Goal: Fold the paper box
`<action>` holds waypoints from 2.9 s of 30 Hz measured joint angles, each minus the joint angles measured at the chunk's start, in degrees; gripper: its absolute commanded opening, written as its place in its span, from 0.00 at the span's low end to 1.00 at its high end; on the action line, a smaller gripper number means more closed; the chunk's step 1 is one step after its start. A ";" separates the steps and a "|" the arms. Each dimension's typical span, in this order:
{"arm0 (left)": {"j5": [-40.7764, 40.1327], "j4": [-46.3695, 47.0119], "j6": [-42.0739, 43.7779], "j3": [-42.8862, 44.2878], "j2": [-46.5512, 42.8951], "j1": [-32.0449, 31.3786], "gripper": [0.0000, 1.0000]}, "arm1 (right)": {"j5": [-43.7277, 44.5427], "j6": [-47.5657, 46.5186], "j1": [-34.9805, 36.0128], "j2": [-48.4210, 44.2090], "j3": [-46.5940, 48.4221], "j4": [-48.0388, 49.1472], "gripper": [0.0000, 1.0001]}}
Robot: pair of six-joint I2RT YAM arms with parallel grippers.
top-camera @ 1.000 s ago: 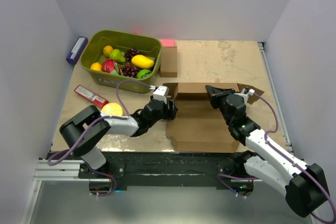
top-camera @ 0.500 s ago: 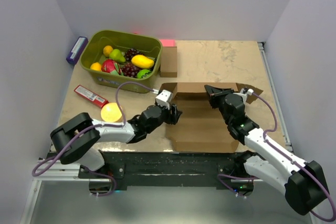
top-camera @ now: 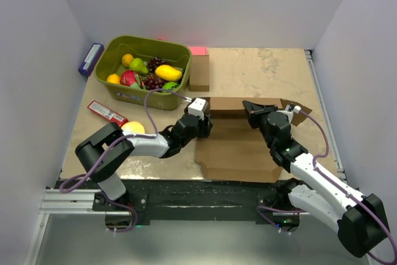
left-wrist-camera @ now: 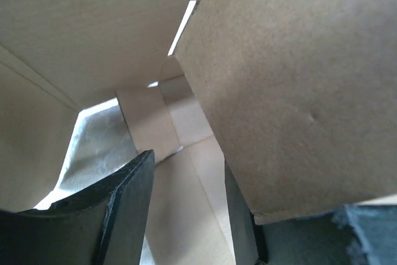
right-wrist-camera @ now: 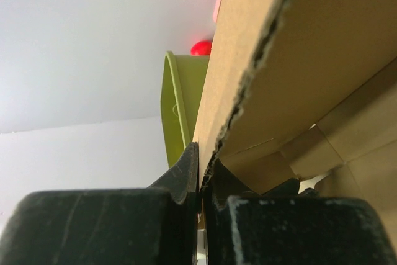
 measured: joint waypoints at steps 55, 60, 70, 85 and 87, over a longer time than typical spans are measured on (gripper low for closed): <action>-6.38 8.66 0.24 4.79 11.93 -3.10 0.33 | 2.38 0.37 -0.74 3.39 -0.09 3.04 0.00; -5.66 10.34 -0.11 4.79 13.00 -3.26 0.33 | 2.82 0.57 -0.74 3.41 -0.63 3.26 0.00; -4.76 12.63 -1.11 4.79 14.08 -4.11 0.38 | 3.54 0.61 -0.85 3.43 -0.66 3.52 0.00; -0.35 12.00 2.16 -3.19 -0.04 -6.67 0.66 | 1.79 1.44 0.28 2.51 -1.86 3.26 0.00; 0.22 11.85 2.38 -3.85 -3.69 -6.93 0.67 | 1.55 1.51 0.44 2.45 -1.90 3.28 0.00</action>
